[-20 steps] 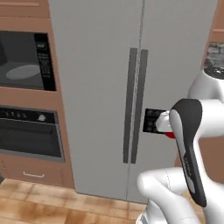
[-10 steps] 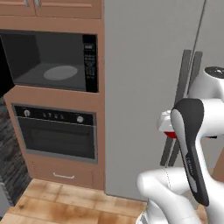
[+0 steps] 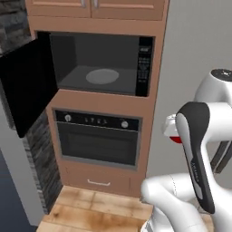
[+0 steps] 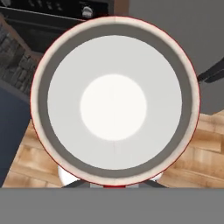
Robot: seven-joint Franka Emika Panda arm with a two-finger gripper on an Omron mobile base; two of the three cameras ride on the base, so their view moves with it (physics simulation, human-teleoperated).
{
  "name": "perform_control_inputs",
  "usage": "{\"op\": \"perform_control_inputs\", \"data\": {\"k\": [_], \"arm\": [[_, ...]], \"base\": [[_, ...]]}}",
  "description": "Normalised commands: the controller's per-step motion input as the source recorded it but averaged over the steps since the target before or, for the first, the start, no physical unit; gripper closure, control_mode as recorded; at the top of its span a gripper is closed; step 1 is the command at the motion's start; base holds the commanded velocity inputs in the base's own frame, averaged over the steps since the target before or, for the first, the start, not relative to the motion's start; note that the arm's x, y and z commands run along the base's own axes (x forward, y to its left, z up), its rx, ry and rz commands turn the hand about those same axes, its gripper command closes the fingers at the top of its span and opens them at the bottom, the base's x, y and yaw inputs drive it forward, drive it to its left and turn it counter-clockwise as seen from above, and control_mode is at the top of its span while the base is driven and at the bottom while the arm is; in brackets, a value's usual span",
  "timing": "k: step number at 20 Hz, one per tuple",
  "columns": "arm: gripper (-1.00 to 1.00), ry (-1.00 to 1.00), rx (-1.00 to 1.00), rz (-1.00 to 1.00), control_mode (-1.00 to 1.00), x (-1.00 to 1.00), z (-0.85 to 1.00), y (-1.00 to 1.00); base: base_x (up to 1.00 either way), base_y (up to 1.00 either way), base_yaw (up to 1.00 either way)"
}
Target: Pick the mug from the counter and place it inside the microwave. Then close the microwave.
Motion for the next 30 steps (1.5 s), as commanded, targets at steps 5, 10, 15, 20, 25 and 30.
{"op": "perform_control_inputs", "data": {"k": [5,10,15,20,25,30], "arm": [[1.00,0.00,0.00,0.00,1.00,0.00,0.00,0.00],[1.00,0.00,0.00,0.00,1.00,0.00,0.00,0.00],[1.00,0.00,0.00,0.00,1.00,0.00,0.00,0.00],[1.00,0.00,0.00,0.00,1.00,0.00,0.00,0.00],[1.00,0.00,0.00,0.00,1.00,0.00,0.00,0.00],[1.00,0.00,0.00,0.00,1.00,0.00,0.00,0.00]], "base": [[0.01,0.74,-0.10],[0.06,0.63,-0.19],[0.08,0.41,-0.24],[0.23,0.03,-0.33],[0.00,0.00,-0.40],[0.03,0.29,-0.28]]}}
